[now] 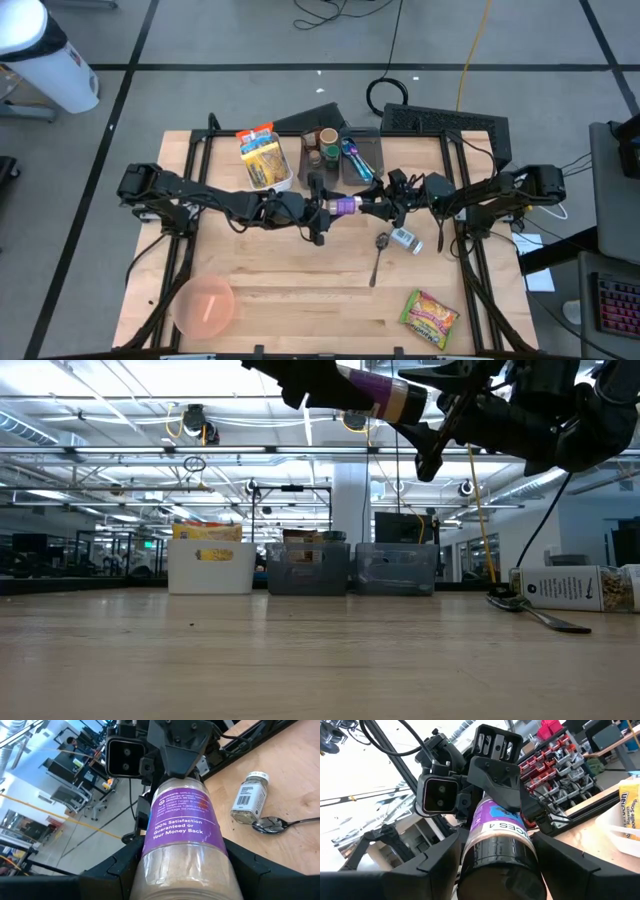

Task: Pick & Place Food Item
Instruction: Put the purple seasoning bottle into the left black bin

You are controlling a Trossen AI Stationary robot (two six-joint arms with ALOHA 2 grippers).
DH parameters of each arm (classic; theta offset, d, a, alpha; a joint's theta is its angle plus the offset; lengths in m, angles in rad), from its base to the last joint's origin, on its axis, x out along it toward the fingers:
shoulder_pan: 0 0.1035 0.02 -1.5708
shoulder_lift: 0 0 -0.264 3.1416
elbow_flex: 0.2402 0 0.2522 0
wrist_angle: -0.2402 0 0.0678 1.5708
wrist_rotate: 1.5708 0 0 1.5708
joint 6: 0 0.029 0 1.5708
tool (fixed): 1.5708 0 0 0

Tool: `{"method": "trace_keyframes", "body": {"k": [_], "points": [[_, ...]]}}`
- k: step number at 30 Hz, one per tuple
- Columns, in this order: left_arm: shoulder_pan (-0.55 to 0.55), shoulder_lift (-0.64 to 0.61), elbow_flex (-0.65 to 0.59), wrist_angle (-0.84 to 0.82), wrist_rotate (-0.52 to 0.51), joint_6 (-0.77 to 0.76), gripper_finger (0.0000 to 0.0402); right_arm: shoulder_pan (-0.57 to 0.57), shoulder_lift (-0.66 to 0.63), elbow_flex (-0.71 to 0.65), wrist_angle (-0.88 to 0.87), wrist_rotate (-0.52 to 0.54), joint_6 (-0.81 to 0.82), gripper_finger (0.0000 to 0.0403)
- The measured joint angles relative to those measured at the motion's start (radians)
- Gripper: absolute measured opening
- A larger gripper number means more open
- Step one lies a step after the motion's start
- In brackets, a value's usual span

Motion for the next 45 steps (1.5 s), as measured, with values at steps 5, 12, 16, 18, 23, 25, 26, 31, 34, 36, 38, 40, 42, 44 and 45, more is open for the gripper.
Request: {"method": "trace_keyframes", "body": {"k": [5,12,16,18,23,25,26,31,34,36,38,40,42,44,45], "points": [[0.001,0.000,0.000,0.001,-0.006,-0.006,0.0211,0.000,0.000,0.000,-0.006,-0.002,-0.004,0.0238],[0.001,0.000,0.000,0.003,-0.010,-0.008,0.0211,0.000,0.000,0.000,-0.014,-0.007,-0.012,0.0227],[0.001,0.000,0.000,0.002,-0.013,-0.009,0.0211,0.000,0.000,0.000,-0.015,-0.008,-0.015,0.0200],[0.001,0.000,0.000,0.002,-0.014,-0.008,0.0211,0.000,0.000,0.000,-0.015,-0.008,-0.016,0.0197],[0.001,0.000,0.000,0.002,-0.015,-0.008,0.0211,0.000,0.000,-0.001,-0.017,-0.008,-0.017,0.0197],[0.001,0.000,0.000,0.002,-0.015,-0.008,0.0212,0.000,0.000,-0.001,-0.020,-0.008,-0.018,0.0197],[0.001,0.000,0.000,0.002,-0.015,-0.008,0.0212,0.000,0.000,-0.001,-0.022,-0.008,-0.019,0.0197],[0.002,0.000,0.000,0.002,-0.015,-0.007,0.0214,0.000,0.000,-0.001,-0.023,-0.007,-0.024,0.0197],[0.002,0.000,0.000,0.002,-0.016,-0.007,0.0221,0.000,0.000,-0.001,-0.024,-0.006,-0.026,0.0197],[0.002,0.000,0.000,0.002,-0.018,-0.007,0.0227,0.000,0.000,-0.001,-0.024,-0.005,-0.027,0.0197],[0.002,0.000,0.000,0.002,-0.018,-0.009,0.0234,0.000,0.000,-0.001,-0.024,-0.004,-0.027,0.0197],[0.002,0.000,0.000,0.002,-0.022,-0.018,0.0243,0.000,0.000,-0.002,-0.024,-0.003,-0.029,0.0197],[0.003,0.000,0.000,0.002,-0.025,-0.030,0.0255,0.000,0.000,-0.003,-0.024,-0.004,-0.031,0.0197],[0.003,-0.001,0.000,0.002,-0.029,-0.034,0.0268,-0.001,0.000,-0.003,-0.024,-0.004,-0.032,0.0196],[0.003,-0.001,0.000,0.002,-0.029,-0.034,0.0275,-0.001,0.000,-0.003,-0.025,-0.005,-0.032,0.0196]]}}
